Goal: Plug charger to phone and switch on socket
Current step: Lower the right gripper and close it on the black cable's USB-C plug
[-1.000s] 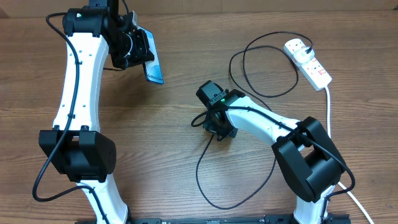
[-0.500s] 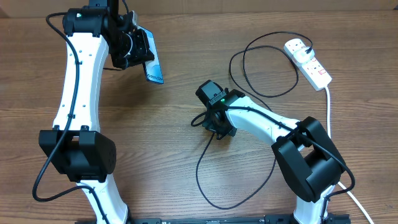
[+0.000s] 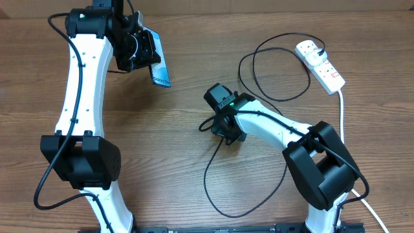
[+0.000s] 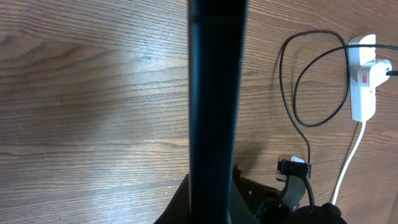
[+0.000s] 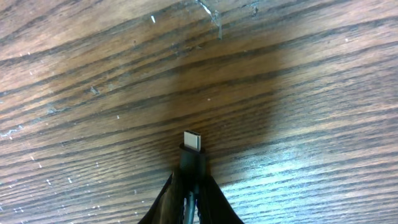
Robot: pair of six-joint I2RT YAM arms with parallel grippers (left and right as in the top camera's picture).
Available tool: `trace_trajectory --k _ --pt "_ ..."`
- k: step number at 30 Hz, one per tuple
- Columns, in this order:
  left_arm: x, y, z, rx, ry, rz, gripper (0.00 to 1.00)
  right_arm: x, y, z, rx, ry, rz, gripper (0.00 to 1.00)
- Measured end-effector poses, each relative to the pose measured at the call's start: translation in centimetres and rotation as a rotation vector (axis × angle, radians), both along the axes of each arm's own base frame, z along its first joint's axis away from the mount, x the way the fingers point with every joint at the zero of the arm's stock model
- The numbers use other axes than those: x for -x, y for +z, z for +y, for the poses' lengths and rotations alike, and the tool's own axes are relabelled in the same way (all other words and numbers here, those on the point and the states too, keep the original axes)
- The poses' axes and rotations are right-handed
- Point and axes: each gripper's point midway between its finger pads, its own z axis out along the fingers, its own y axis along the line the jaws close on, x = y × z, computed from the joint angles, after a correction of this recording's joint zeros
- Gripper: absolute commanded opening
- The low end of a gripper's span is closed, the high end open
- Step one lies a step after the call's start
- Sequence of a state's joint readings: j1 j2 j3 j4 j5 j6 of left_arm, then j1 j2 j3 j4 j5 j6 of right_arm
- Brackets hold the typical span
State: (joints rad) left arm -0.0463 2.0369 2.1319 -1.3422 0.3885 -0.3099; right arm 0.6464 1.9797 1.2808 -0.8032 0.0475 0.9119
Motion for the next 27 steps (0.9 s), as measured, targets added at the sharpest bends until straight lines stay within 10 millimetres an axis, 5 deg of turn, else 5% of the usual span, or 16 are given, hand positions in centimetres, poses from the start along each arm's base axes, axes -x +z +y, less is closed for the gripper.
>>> trace_trajectory --k 10,27 --pt "0.0 0.0 0.0 0.0 0.0 0.0 0.04 0.39 0.02 0.32 -0.029 0.0 0.029 0.19" --pt "0.0 0.0 0.02 0.0 0.0 0.0 0.04 0.68 -0.03 0.15 -0.021 0.0 0.04 0.05"
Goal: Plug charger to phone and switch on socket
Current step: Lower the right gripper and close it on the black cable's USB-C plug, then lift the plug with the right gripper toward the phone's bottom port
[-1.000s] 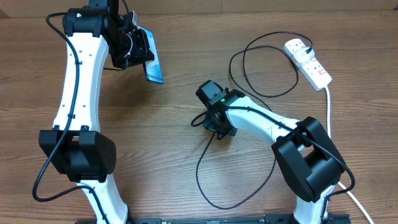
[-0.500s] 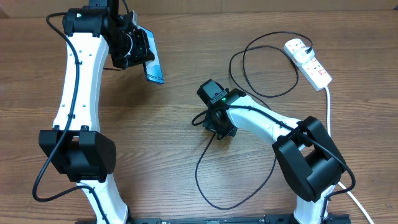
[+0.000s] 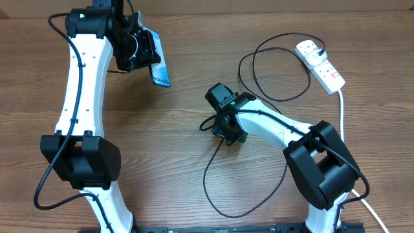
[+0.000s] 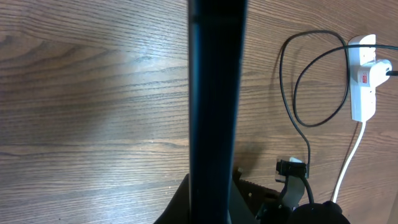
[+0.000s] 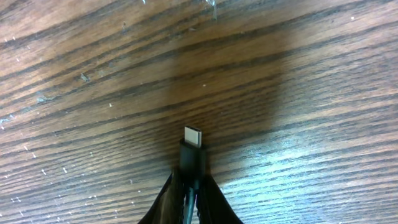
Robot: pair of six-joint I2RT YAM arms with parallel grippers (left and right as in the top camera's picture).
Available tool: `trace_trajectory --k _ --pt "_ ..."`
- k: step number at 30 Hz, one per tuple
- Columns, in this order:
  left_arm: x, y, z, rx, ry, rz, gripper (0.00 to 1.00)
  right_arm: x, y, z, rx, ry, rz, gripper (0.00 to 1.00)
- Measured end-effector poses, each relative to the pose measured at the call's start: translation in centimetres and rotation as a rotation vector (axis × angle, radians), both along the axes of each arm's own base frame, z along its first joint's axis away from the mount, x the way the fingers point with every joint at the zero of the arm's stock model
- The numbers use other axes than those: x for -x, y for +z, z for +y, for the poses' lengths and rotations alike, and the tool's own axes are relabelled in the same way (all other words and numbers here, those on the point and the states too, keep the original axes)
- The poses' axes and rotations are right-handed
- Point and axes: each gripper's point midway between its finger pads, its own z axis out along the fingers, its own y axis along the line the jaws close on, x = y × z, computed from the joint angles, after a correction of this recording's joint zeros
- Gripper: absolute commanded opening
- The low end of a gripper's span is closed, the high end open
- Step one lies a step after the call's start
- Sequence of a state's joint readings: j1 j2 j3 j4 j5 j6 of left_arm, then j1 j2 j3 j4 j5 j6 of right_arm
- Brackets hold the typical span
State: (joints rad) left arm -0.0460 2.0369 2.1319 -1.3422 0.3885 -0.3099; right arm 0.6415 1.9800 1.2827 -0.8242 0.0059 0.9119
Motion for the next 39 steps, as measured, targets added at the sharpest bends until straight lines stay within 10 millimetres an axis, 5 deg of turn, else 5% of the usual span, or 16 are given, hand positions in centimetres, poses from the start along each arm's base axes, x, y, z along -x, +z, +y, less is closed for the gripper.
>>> trace_trajectory --k 11,16,19,28,39 --pt "0.1 0.2 -0.4 0.024 -0.011 0.0 0.04 0.7 0.2 0.5 -0.015 0.051 0.049 0.04" --pt "0.5 1.5 -2.9 0.16 -0.125 -0.033 0.04 0.5 2.6 2.1 -0.081 0.153 0.062 0.04" --pt "1.0 3.0 -4.9 0.29 -0.206 -0.063 0.04 0.5 5.5 3.4 -0.18 0.229 0.031 0.04" --pt "2.5 9.1 -9.2 0.7 -0.38 -0.144 0.04 1.0 20.1 3.9 -0.746 0.509 -0.157 0.04" --pt "4.3 13.5 -10.7 0.974 -0.481 -0.159 0.05 3.7 27.1 5.2 -1.203 0.773 -0.241 0.04"
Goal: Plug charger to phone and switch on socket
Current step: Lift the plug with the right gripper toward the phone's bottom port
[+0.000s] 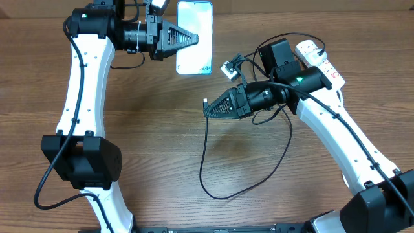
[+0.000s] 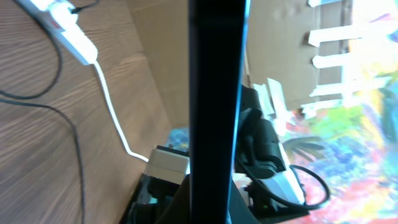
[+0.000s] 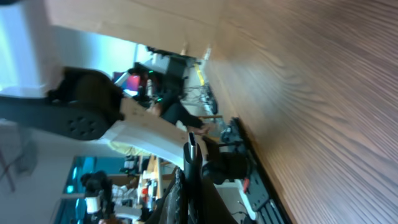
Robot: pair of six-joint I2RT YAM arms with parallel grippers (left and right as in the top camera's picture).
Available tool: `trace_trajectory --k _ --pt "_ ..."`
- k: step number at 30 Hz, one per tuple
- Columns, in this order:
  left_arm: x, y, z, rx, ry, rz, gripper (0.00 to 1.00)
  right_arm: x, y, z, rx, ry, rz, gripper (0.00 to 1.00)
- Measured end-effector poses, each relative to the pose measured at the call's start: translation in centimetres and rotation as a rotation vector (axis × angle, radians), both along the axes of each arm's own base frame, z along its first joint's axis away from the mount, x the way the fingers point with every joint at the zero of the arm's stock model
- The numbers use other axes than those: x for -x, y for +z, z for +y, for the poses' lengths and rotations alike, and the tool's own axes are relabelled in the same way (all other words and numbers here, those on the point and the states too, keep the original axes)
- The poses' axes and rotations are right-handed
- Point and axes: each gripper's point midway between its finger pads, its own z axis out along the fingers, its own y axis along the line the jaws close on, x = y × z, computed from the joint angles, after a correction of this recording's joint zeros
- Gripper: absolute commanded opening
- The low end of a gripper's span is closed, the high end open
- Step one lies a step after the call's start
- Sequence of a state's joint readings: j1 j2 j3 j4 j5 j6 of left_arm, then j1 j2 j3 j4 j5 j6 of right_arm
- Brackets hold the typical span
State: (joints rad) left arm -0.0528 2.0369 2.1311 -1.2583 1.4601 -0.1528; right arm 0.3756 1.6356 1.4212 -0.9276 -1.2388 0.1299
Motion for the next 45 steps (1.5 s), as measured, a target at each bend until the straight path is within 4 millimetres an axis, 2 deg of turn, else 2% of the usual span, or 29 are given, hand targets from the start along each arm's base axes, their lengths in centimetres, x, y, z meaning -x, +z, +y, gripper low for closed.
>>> trace_trajectory --k 9,16,21,26,45 --pt "0.4 0.9 -0.1 0.054 -0.023 0.002 0.04 -0.1 2.6 0.6 -0.141 0.059 -0.063 0.04" --pt "0.4 0.9 -0.1 0.053 -0.023 0.008 0.04 -1.6 4.3 1.2 -0.181 0.039 -0.089 0.04" --pt "0.4 0.8 -0.1 0.053 -0.023 0.008 0.04 -2.1 3.9 1.9 -0.137 -0.002 -0.06 0.04" --pt "0.5 0.8 -0.2 0.053 -0.027 0.008 0.04 -3.0 4.6 2.4 -0.144 -0.031 -0.078 0.04" --pt "0.3 0.3 -0.2 0.024 -0.015 0.006 0.04 -3.4 5.1 2.5 -0.145 -0.05 -0.04 0.04"
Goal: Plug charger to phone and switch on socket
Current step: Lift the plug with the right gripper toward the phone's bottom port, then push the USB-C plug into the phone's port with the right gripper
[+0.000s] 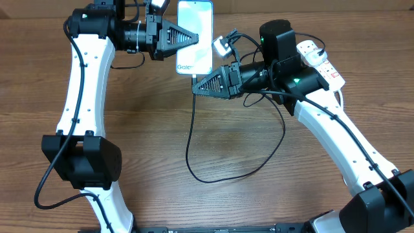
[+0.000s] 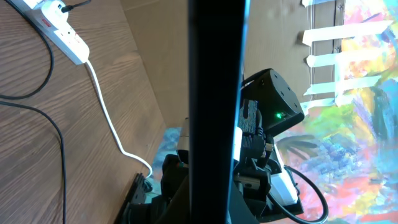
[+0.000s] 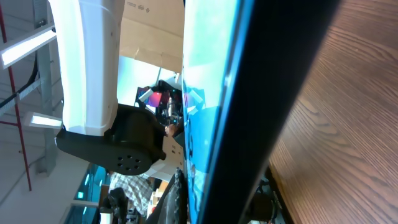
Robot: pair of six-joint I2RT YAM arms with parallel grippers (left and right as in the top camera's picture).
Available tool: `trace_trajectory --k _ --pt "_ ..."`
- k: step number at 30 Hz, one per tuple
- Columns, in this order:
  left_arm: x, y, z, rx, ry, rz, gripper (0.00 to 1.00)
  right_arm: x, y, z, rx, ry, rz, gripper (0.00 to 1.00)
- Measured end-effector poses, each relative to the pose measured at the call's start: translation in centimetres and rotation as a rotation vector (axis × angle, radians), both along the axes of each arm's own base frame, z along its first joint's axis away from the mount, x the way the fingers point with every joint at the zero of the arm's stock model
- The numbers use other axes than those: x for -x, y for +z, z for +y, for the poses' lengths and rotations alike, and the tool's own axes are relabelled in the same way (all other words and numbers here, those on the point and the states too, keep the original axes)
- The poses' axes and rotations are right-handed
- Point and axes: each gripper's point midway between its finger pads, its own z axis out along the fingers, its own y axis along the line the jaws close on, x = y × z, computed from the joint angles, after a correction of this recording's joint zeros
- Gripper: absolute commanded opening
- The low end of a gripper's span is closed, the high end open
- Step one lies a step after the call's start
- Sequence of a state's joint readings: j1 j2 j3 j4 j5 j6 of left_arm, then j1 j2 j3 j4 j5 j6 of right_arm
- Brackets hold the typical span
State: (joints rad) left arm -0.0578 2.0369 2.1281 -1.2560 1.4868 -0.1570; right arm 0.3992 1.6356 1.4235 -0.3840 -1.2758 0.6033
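Observation:
The phone [image 1: 194, 35] is held up with its lit screen facing the overhead camera, and my left gripper [image 1: 193, 37] is shut on it. In the left wrist view the phone [image 2: 214, 112] is a dark edge-on bar. My right gripper [image 1: 196, 88] is shut on the charger plug [image 1: 193, 77], which sits right at the phone's lower edge; whether it is seated cannot be told. The phone [image 3: 267, 93] fills the right wrist view and hides the plug. The white power strip [image 1: 321, 62] lies at the far right with the charger adapter in it.
The black charger cable [image 1: 213, 176] hangs from the plug and loops over the middle of the wooden table [image 1: 149, 142], then runs back up to the strip. The strip's white lead [image 1: 341, 110] runs down the right side. The power strip [image 2: 59, 25] also shows in the left wrist view.
My right gripper has moved up and to the left with the plug, from a little below and right of the phone to right under its lower edge. The phone has stayed in place.
At first my left gripper held the phone tilted at the far left, while my right gripper was low over the table, shut on the plug. Later both were raised, the phone's screen facing up and the plug near it. Now the plug meets the phone's lower edge.

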Motion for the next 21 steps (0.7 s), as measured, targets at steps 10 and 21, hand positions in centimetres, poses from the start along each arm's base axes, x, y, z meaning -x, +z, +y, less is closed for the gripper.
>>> trace_trajectory --k 10,21 --pt "-0.01 -0.04 0.0 -0.002 0.001 0.001 0.04 -0.01 -0.01 0.0 0.001 -0.001 0.003 0.04" --pt "0.03 -0.11 -0.07 -0.006 0.001 0.004 0.04 -0.17 -0.61 -0.04 0.028 -0.023 0.03 0.04"
